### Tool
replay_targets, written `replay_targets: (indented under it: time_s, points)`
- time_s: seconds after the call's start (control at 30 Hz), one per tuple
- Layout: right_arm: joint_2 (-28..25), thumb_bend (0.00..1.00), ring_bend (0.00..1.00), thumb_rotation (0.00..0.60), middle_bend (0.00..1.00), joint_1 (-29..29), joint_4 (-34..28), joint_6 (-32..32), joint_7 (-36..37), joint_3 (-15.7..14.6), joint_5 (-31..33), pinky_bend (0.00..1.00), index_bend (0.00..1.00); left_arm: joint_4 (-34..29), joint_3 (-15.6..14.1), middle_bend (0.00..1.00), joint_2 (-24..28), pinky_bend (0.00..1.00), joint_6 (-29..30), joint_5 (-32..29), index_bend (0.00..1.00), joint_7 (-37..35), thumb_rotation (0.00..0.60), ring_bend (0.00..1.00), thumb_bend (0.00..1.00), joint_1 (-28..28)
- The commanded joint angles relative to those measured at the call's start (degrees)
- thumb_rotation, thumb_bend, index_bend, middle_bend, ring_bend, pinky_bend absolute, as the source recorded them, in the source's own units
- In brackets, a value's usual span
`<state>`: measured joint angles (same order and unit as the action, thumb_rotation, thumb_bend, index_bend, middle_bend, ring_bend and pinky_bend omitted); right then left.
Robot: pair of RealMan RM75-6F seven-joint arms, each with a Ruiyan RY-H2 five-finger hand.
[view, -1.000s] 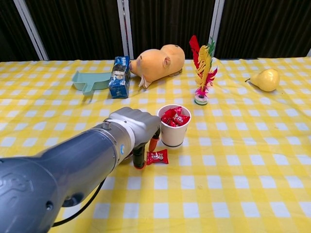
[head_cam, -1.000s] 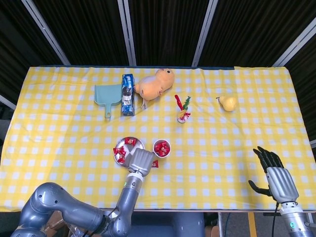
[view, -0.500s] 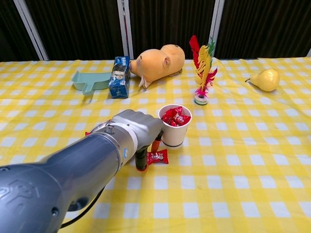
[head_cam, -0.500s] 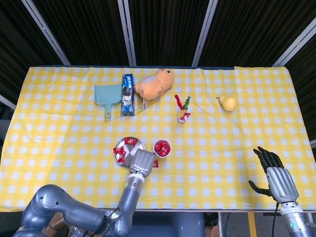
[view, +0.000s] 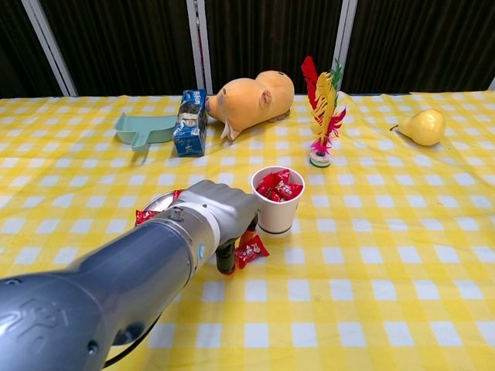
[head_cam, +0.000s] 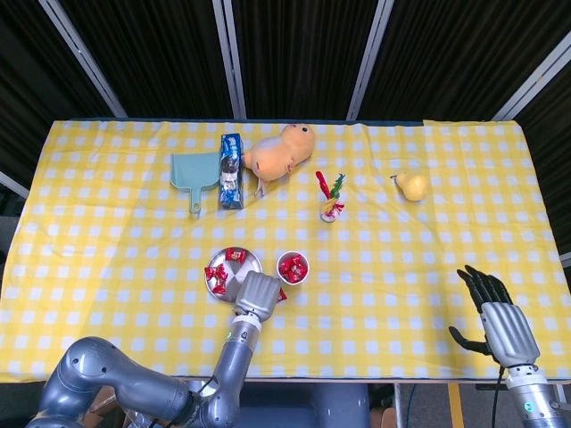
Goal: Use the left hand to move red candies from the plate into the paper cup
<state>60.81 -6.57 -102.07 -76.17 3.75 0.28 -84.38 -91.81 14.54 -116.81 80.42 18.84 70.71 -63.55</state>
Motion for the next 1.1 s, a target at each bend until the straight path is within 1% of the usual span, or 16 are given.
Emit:
replay_targets:
  time_s: [0.03,0.17,0.63,0.7,0.87,1.1]
  points:
    - [0.00,0.34,0.00,0.600,0.00,0.01,-0.01,-0.01,-0.02,-0.01,-0.02,0.00,0.00,-0.05,0.00,1.00,-0.02,1.00,0.04,0.19,0.45,0.20,0.600,1.00,0.43,0.18]
    - [0.02,0.34,0.00,0.600,0.00,0.02,-0.04,-0.04,-0.08,-0.03,-0.06,0.00,0.00,-0.20,0.04,1.00,-0.05,1.00,-0.02,0.48,0.47,0.38,0.600,1.00,0.43,0.64]
    - [0.02,0.34,0.00,0.600,0.00,0.04,-0.08,-0.04,-0.22,-0.11,-0.16,0.00,0.00,-0.03,0.25,1.00,-0.51,1.00,-0.39,1.49,0.51,0.81,0.600,1.00,0.43,1.71]
    - [0.00,0.34,0.00,0.600,0.00,0.03,-0.11,-0.04,-0.23,-0.09,-0.15,0.00,0.00,0.18,0.22,1.00,-0.68,1.00,-0.47,1.68,0.52,0.77,0.600,1.00,0.45,1.84]
    - [-0.04,0.34,0.00,0.600,0.00,0.02,-0.08,-0.01,-0.18,-0.14,-0.22,0.00,0.00,0.85,0.12,1.00,-1.36,1.00,-0.55,2.20,0.55,0.94,0.600,1.00,0.53,2.08]
    - [-0.09,0.34,0.00,0.600,0.00,0.01,-0.15,0.04,-0.20,-0.16,-0.19,0.00,0.00,0.77,0.09,1.00,-1.61,1.00,-0.30,2.83,0.58,1.06,0.600,1.00,0.54,2.63]
